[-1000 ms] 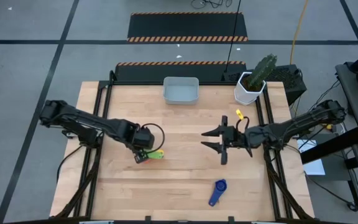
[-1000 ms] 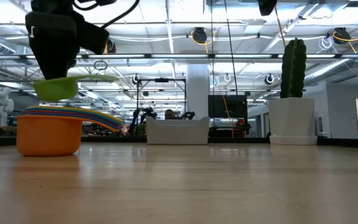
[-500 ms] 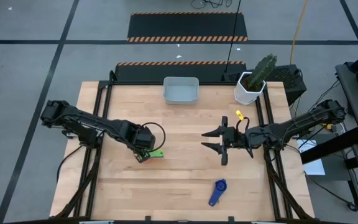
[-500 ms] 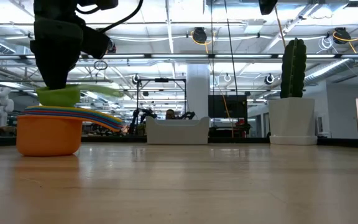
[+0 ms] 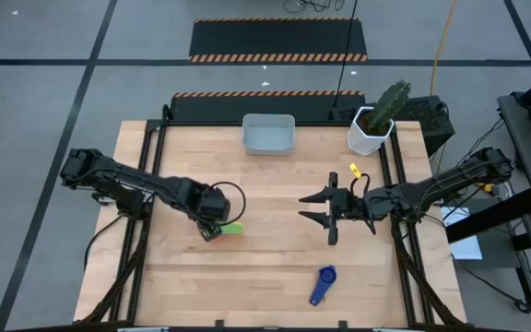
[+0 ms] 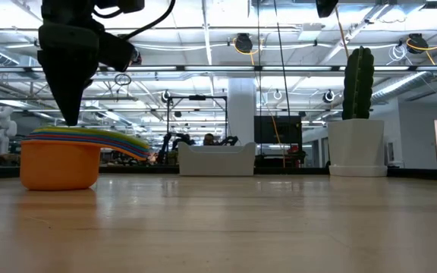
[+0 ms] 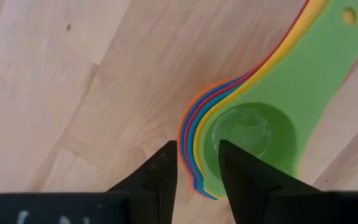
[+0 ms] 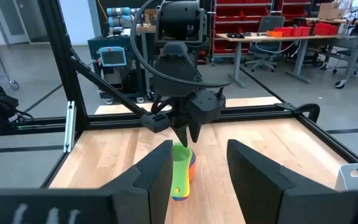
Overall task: Nest measuring cups in basket
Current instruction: Stack the dark blue measuring cup into the green measuring cup
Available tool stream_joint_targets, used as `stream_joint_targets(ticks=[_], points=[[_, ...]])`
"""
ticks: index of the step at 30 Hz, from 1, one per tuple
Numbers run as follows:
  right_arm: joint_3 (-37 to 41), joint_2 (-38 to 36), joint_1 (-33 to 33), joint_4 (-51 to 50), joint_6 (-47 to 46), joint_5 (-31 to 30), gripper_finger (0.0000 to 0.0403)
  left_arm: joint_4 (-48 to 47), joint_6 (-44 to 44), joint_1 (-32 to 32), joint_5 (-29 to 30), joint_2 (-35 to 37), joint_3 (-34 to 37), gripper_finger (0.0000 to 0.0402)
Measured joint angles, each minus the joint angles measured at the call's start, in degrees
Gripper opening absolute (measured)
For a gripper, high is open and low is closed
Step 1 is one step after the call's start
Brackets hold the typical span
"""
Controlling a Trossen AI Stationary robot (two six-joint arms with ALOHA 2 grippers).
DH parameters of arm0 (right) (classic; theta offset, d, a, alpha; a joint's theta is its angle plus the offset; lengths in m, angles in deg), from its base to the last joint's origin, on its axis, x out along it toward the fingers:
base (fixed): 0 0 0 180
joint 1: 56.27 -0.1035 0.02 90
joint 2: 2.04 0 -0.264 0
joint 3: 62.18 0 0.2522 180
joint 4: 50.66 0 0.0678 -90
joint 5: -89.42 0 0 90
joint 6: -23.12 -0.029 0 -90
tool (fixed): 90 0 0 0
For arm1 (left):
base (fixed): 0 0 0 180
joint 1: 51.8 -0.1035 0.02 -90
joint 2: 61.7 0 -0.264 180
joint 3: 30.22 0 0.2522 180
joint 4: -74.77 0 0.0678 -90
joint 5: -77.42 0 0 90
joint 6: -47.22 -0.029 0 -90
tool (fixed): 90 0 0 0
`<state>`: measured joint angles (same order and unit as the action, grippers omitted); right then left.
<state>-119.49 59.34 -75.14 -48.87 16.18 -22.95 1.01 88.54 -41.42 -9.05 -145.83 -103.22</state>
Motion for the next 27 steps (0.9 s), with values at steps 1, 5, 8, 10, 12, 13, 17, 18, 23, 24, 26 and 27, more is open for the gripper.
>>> stream_joint_targets(ticks=[1,5,8,10,12,13,17,18,23,24,26,27], points=[[0.0,0.0,0.0,0.0,0.13,0.0,0.0144,0.02,-0.56,-0.14,0.0,0.15,0.0,0.0121],[0.0,0.0,0.0,-0.15,0.33,0.0,0.0144,0.28,-3.37,-0.21,2.16,0.62,-1.11,0.0122],[0.0,0.0,0.0,-1.66,-0.09,-0.04,0.0144,0.52,-5.15,0.77,7.68,1.12,-2.91,0.0122],[0.0,0.2,0.0,-3.15,-2.08,-0.65,0.0144,2.03,-6.48,1.75,12.14,1.82,-3.8,0.0122],[-0.02,0.93,0.02,-4.7,-4.63,-2.53,0.0144,6.35,-9.32,3.03,15.97,2.58,-3.83,0.0122],[0.0,1.42,0.0,-5.54,-5.66,-3.37,0.0144,8.66,-11.15,3.69,17.43,2.75,-3.74,0.0122],[0.61,4.59,0.0,-5.08,-10.4,-3.45,0.0144,17.83,-19.33,6.31,18.62,2.77,-3.71,0.0122],[0.61,5.6,0.0,-4.66,-11.32,-3.42,0.0144,19.53,-20.64,6.92,18.58,2.77,-3.67,0.0122],[0.66,10.63,-1.1,-4.24,-16.48,-1.52,0.0144,25.39,-23.74,9.87,18.62,2.63,-3.65,0.0122],[0.68,11.55,-1.98,-4.29,-17.73,-1.3,0.0144,26.26,-24.29,10.64,18.61,2.63,-3.65,0.0123],[0.68,12.93,-3.7,-4.49,-20.24,0.11,0.0144,27.25,-25.21,12.24,18.57,2.63,-3.65,0.0123],[0.68,13.4,-4.77,-5.19,-21.87,0.2,0.0144,27.6,-25.56,12.93,18.54,2.63,-3.65,0.0123]])
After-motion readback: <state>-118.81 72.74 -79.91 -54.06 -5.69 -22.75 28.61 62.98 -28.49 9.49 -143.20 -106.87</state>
